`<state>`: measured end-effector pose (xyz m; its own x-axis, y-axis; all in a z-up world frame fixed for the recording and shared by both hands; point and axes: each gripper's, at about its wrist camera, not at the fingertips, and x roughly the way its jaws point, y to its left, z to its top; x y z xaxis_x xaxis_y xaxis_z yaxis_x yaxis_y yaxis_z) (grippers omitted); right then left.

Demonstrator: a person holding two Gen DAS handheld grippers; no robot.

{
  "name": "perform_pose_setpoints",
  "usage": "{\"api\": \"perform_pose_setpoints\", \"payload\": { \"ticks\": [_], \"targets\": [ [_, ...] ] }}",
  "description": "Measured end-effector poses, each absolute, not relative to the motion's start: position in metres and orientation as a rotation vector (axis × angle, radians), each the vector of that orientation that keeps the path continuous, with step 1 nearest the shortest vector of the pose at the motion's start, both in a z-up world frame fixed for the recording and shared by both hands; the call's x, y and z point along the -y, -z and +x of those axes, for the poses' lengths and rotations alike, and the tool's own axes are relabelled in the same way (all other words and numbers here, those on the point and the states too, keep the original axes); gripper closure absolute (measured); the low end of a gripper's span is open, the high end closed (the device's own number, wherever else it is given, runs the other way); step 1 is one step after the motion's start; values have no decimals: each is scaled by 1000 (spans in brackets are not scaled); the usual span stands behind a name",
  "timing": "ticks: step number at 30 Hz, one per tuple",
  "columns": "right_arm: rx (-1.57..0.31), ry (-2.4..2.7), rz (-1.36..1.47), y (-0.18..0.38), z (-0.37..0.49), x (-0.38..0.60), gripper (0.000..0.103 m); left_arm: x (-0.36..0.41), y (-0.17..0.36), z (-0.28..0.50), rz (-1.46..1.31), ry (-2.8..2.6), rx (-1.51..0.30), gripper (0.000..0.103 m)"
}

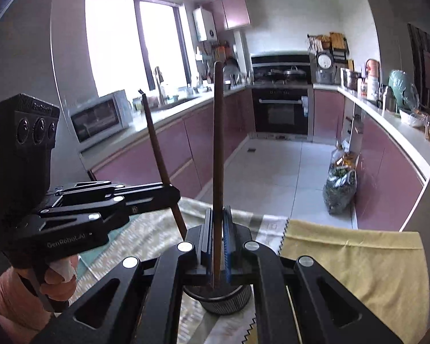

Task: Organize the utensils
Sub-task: 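Lift the chopstick in the right tool toward the mesh holder while the left tool carries its own, then lower the chopsticks into the mesh holder and open both tools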

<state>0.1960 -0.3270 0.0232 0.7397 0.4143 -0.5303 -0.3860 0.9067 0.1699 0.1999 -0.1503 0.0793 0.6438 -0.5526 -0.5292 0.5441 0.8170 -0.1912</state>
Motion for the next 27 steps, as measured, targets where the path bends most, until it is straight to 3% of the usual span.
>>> {"api": "perform_pose_setpoints", "payload": {
  "ticks": [12,13,14,18,23,27],
  "targets": [
    [-745,-419,46,10,227,314,97,148,-31,239,10,581,-706,94],
    [-746,-417,53,10,229,314,95,148,-30,241,11,570,-710,90],
    [-740,-411,65,11,231,314,95,148,-28,246,3,559,-724,80],
    [-718,-401,102,12,225,316,78,140,-21,250,-32,552,-734,76],
    [-684,-393,118,11,209,321,73,122,-22,236,-43,523,-687,71],
    [-644,-425,139,5,188,323,63,98,-25,209,-43,501,-623,62]
  ]
}}
